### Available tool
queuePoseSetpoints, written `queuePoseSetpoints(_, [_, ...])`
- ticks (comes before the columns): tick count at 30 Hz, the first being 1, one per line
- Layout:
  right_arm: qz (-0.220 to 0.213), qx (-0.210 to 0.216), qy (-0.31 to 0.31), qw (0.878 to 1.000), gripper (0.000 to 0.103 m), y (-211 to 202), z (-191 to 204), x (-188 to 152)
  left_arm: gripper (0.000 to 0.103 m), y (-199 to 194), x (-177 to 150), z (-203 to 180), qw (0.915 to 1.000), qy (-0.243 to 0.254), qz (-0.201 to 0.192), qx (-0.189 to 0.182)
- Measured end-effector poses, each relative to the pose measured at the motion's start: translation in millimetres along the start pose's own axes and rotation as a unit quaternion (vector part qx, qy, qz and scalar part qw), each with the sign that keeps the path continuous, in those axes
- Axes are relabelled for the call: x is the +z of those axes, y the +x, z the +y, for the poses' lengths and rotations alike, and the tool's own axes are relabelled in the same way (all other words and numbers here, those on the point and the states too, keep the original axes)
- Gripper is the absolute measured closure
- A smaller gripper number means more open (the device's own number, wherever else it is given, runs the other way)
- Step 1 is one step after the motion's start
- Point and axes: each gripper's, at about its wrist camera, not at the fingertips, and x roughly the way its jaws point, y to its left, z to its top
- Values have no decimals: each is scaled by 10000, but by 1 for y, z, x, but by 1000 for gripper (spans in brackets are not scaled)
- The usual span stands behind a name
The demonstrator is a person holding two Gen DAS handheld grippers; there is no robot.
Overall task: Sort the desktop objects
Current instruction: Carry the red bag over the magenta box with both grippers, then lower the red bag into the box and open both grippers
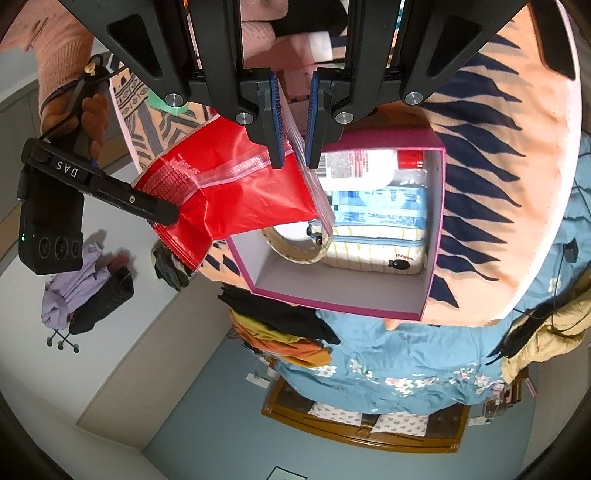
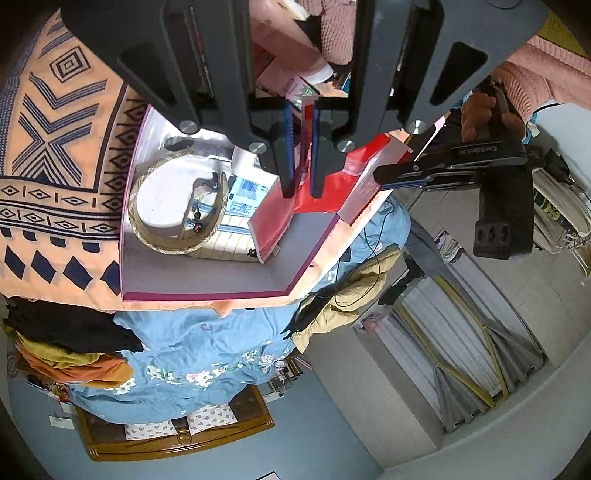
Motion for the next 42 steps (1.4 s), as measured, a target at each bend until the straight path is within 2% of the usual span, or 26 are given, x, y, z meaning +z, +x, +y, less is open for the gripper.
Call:
queuePoseSetpoints(10, [68,-6,139,9999,94,23,-14,18,92,13,26,11,9998,78,-24,195])
queuePoseSetpoints(19, [207,-143,283,9993,94,54,-30,34,92,37,49,26,9996,-27,129,243])
queuePoseSetpoints(29, [378,-269,316,9984,93,89,-43,55,92,67,69,45,9980,-59,321,540])
queuePoseSetpoints(35, [424,-232,412,9980,93,110,-51,68,92,75,87,54,9975,-59,277,643])
queuePoseSetpoints(42, [728,-422,485,9953,94,145,-63,73,92,89,102,55,9968,40,303,744])
